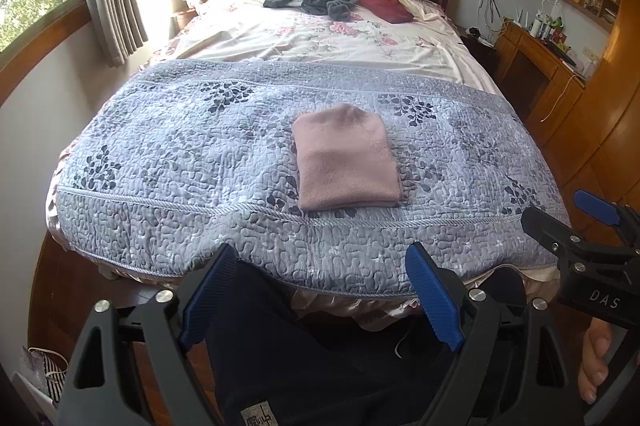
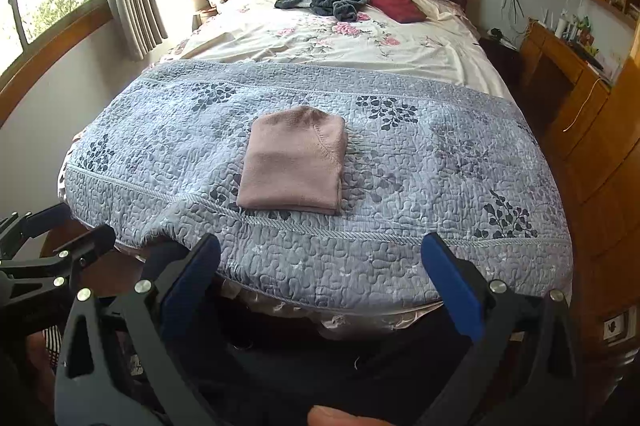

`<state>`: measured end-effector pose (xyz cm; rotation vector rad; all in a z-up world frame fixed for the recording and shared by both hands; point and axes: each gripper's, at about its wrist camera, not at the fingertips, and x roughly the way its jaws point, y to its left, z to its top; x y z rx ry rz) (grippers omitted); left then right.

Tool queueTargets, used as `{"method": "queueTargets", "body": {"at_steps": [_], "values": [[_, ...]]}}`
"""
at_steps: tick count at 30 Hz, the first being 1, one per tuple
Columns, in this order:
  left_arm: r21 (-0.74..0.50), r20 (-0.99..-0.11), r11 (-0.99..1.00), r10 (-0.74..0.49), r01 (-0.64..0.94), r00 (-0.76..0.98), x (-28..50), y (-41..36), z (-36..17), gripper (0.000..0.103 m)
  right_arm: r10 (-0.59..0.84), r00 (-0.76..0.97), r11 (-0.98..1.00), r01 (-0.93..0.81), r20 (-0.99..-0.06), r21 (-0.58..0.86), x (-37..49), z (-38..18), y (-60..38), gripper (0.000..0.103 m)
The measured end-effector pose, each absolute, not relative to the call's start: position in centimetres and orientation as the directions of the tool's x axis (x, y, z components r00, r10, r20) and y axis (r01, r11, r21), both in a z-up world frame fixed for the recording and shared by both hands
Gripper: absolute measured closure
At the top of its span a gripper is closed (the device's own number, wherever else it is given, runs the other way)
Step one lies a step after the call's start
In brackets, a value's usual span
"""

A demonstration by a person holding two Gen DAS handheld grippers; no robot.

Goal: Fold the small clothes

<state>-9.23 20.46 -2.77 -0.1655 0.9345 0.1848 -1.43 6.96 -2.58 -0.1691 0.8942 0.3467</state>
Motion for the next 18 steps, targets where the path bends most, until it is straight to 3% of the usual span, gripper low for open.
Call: {"method": "queueTargets", "body": {"at_steps": [18], "values": [[-0.054,-0.813,0.971,0.093,-0.235,0.574,-9.16,20.50,-3.16,0.016,0.247,0.598,0.927,-0.375,-0.762,0.005,-1.47,-2.48,7.35,0.003]]}}
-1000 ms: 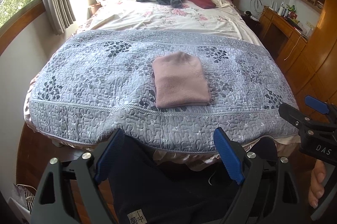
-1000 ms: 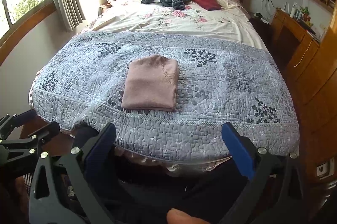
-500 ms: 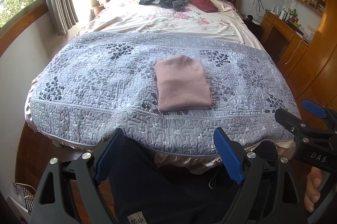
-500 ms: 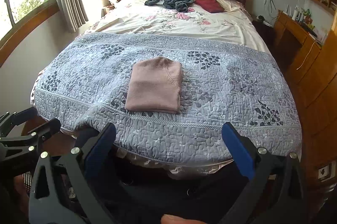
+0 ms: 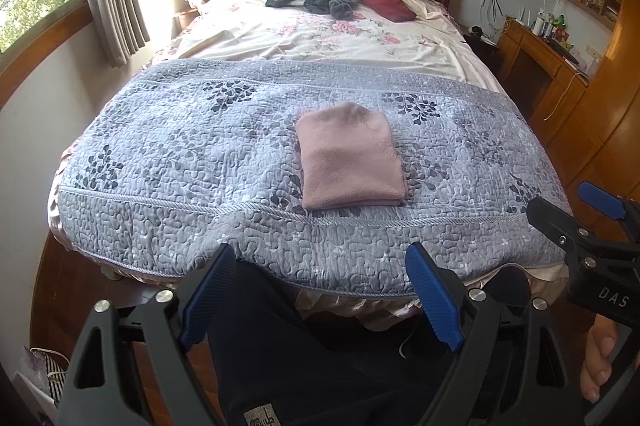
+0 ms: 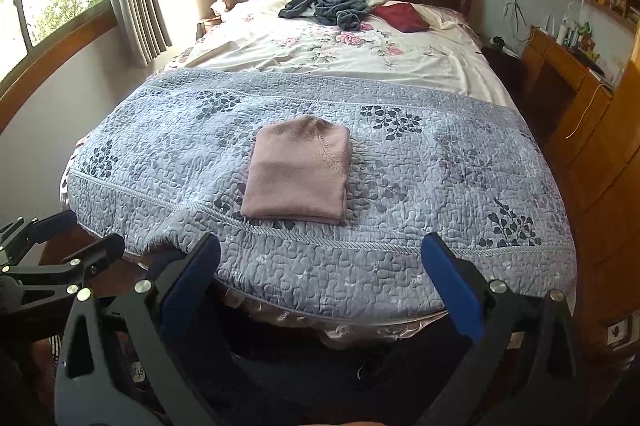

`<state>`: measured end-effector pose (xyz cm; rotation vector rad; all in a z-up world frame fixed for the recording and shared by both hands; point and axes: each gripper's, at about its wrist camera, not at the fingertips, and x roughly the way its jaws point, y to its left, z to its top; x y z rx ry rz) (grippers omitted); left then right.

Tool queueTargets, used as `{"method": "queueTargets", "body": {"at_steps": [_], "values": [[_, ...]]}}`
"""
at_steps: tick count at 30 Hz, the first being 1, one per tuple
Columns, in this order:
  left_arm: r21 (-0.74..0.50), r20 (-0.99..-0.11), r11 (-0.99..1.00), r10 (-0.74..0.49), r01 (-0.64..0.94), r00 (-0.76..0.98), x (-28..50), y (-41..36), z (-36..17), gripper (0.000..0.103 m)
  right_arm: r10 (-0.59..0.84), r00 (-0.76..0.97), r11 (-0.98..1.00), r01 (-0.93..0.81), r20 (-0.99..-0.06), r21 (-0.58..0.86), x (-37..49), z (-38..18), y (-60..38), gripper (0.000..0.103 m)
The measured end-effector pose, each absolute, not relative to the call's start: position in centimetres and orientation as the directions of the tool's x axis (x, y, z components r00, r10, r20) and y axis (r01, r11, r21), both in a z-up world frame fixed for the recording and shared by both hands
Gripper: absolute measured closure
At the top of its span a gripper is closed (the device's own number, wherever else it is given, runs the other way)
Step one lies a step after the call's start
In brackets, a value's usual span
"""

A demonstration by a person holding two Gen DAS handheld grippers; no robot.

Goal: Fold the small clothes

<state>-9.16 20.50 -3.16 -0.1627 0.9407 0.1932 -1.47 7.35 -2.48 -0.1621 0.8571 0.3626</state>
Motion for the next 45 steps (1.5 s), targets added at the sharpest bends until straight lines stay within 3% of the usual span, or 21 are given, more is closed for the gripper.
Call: {"method": "queueTargets", "body": {"at_steps": [45], "values": [[-0.042,-0.819,0.973,0.097,-0.227,0.565,-8.79,19.78,-3.28,0.016,0.238,0.597,0.933,-0.359,-0.766,0.010,-0.93,-3.06,7.02,0.003]]}}
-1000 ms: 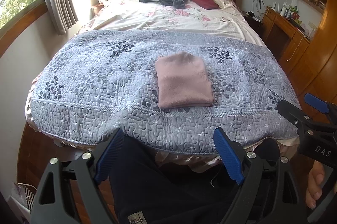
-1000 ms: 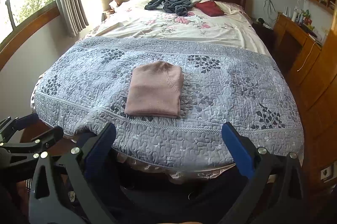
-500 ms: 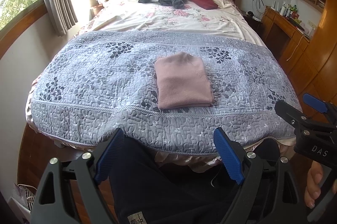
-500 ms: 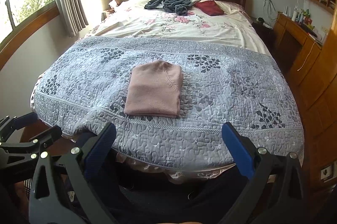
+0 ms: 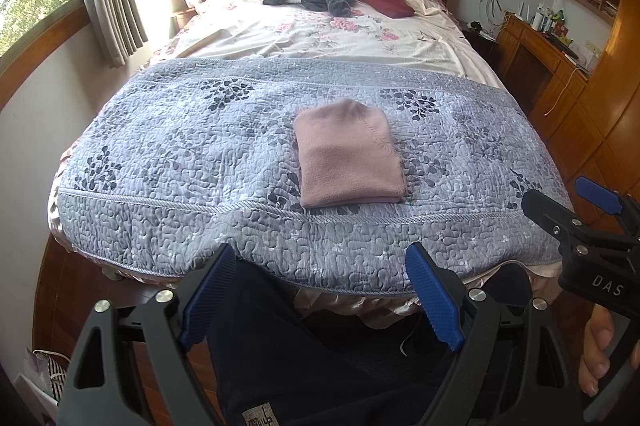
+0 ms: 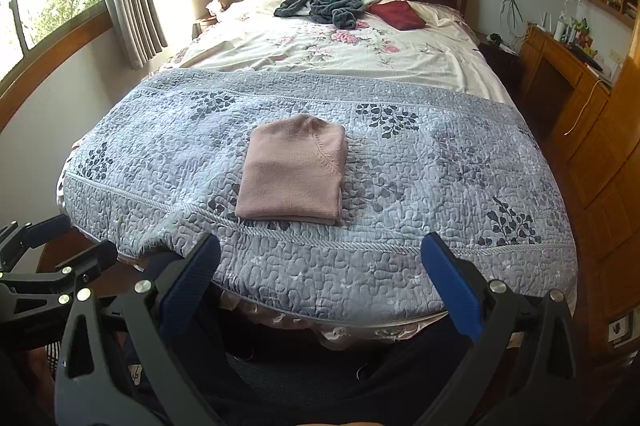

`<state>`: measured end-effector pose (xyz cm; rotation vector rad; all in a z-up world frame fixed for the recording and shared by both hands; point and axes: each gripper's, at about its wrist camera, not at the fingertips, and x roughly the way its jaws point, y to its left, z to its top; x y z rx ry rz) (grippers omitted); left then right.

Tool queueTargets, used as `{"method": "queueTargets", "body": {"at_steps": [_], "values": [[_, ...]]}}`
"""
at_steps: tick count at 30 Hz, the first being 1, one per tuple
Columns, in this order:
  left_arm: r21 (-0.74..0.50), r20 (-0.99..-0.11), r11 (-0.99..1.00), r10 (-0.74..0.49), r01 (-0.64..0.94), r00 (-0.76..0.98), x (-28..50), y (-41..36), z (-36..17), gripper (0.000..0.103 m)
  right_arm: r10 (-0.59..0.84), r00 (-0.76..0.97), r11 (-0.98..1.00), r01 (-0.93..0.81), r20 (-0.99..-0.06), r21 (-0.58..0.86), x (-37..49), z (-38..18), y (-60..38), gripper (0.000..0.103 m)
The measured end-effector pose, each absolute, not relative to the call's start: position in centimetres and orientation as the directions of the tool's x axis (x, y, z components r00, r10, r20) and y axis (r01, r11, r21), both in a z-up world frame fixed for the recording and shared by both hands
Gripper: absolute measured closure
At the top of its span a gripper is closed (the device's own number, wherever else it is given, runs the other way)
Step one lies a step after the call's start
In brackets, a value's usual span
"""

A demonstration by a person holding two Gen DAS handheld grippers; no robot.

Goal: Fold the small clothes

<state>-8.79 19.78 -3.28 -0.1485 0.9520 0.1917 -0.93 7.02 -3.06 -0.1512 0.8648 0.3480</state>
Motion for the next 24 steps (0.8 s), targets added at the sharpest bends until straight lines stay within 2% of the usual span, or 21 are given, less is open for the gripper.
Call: {"method": "queueTargets", "body": {"at_steps": [24], "values": [[-0.039,-0.819,0.973,0.100,-0.228,0.566,-8.70,19.98,-3.43,0.016,0.243,0.589,0.932,-0.361,-0.771,0.018,-0.64,-3.41,6.86,0.003]]}}
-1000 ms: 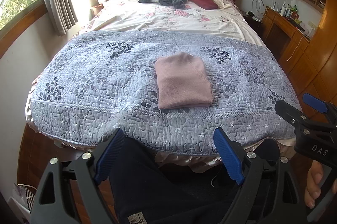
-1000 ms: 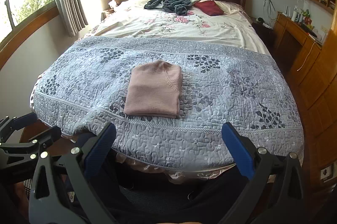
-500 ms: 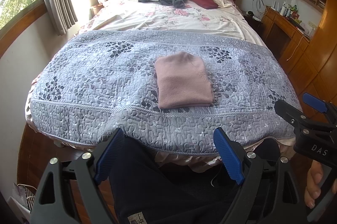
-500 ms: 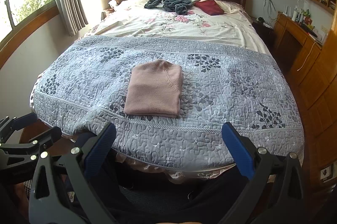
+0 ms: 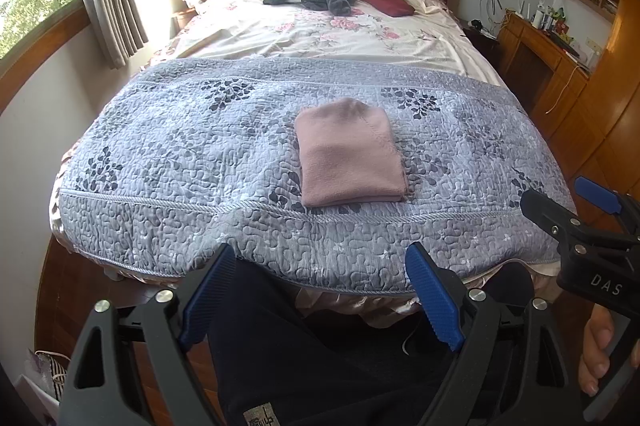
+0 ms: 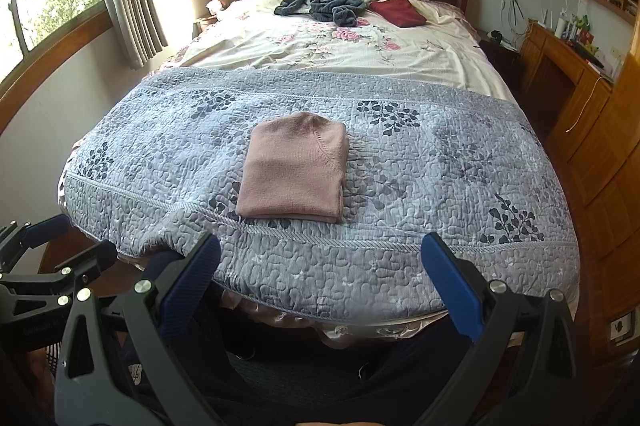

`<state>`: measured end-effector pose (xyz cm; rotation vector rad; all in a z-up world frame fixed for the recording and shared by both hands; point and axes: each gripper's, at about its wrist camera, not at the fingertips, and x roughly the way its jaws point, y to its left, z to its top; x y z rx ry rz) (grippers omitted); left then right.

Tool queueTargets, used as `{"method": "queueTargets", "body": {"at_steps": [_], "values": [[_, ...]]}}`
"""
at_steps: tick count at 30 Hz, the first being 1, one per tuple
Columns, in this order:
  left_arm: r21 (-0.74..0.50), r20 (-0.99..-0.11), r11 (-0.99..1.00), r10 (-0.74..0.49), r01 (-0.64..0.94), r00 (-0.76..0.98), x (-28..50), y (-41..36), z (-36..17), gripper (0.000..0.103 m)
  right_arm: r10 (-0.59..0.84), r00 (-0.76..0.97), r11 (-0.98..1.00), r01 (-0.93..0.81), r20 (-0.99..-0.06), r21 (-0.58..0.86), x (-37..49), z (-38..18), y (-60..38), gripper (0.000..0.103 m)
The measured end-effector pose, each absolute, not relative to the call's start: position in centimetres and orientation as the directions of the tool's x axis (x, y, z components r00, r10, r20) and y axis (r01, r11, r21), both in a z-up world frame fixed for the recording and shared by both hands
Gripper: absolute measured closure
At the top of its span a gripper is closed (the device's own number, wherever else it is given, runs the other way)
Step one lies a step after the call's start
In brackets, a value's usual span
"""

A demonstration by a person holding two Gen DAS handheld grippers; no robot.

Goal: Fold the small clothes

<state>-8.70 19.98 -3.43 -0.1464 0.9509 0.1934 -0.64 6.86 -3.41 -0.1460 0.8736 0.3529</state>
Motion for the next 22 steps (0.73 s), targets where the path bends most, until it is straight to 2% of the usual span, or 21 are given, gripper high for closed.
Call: {"method": "queueTargets", "body": {"at_steps": [22], "values": [[-0.012,-0.804,0.974,0.125,-0.227,0.581,-9.00,20.10,-2.82,0.016,0.256,0.589,0.927,-0.374,-0.767,0.023,-1.04,-3.19,7.00,0.003]]}}
